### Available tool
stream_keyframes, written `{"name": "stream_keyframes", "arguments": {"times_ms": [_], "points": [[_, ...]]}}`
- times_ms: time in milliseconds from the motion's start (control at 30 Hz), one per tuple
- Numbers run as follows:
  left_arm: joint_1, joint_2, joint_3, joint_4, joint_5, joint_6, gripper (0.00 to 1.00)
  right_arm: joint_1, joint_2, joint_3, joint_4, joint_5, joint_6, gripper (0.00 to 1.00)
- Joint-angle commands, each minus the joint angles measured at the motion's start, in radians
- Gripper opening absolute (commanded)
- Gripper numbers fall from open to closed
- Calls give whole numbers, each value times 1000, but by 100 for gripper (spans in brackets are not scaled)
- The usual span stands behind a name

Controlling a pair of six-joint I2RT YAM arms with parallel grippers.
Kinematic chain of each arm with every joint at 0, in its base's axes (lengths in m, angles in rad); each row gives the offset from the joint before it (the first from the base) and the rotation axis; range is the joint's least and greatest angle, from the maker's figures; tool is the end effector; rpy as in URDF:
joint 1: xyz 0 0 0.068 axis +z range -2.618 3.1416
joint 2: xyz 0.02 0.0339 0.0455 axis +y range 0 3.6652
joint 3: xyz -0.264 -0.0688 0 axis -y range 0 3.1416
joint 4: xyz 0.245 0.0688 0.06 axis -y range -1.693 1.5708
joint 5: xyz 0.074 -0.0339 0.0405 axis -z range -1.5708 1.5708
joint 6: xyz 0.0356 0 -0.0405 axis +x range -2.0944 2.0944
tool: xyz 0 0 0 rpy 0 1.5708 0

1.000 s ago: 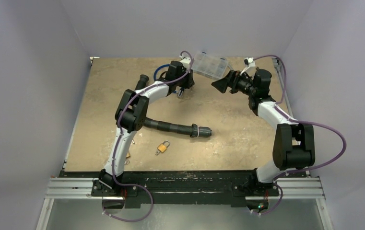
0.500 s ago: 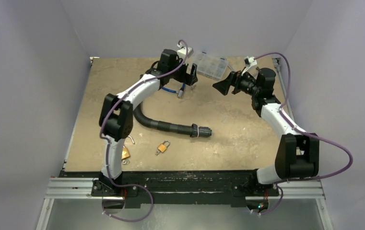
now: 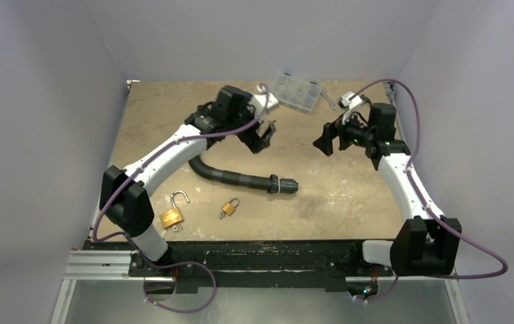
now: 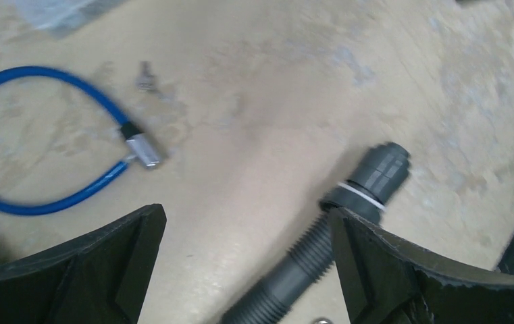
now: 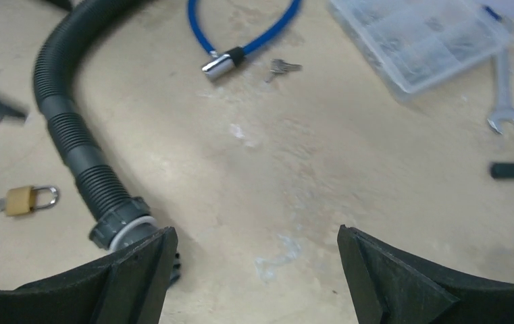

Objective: Lock with the key
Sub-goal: Move the distractor to the center of the board.

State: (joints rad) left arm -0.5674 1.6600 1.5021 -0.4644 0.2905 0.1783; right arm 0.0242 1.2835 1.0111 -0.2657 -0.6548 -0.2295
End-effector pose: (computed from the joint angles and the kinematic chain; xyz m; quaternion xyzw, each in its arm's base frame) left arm 0.3173 -0.2143 0.3342 0.3822 0.7957 -0.2137 0.4184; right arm 0.2845 0.0286 0.3062 -0.2617 0.7967 0.2303 0.4937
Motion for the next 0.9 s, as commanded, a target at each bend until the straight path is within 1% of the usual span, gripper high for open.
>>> {"name": "stream_keyframes", "arguments": {"times_ms": [0,67,100,200,267,333,400,533,633,700,767,867], "points": [[-178,13,-16,-66,-54,72,100,-136,-47,5,-98,60,-33,99],[-233,87,17,-81,-9,40,100,-233,-46,11,-91,16,24,99],[-264,122,37,-86,-18,35,100,-283,-44,5,-82,-17,49,99],[-406,196,71,-55,-169,99,100,-357,-49,-31,-34,-64,99,99],[-488,263,146,-61,-273,140,100,-378,-59,-34,-30,-53,94,99],[-530,339,240,-92,-325,159,100,-394,-69,-37,-25,-33,86,99],[-542,404,319,-121,-338,183,100,-401,-69,-41,-21,-27,84,99],[-555,489,395,-171,-350,296,100,-451,-65,-29,-7,-40,98,99],[-555,561,471,-285,-320,383,99,-495,-70,-26,2,-74,104,99],[-555,591,496,-337,-303,424,93,-507,-70,-29,0,-90,102,99],[-554,603,495,-347,-305,445,87,-512,-67,-30,-7,-103,97,99],[-543,614,490,-347,-314,461,73,-517,-67,-31,-17,-114,89,99]]}}
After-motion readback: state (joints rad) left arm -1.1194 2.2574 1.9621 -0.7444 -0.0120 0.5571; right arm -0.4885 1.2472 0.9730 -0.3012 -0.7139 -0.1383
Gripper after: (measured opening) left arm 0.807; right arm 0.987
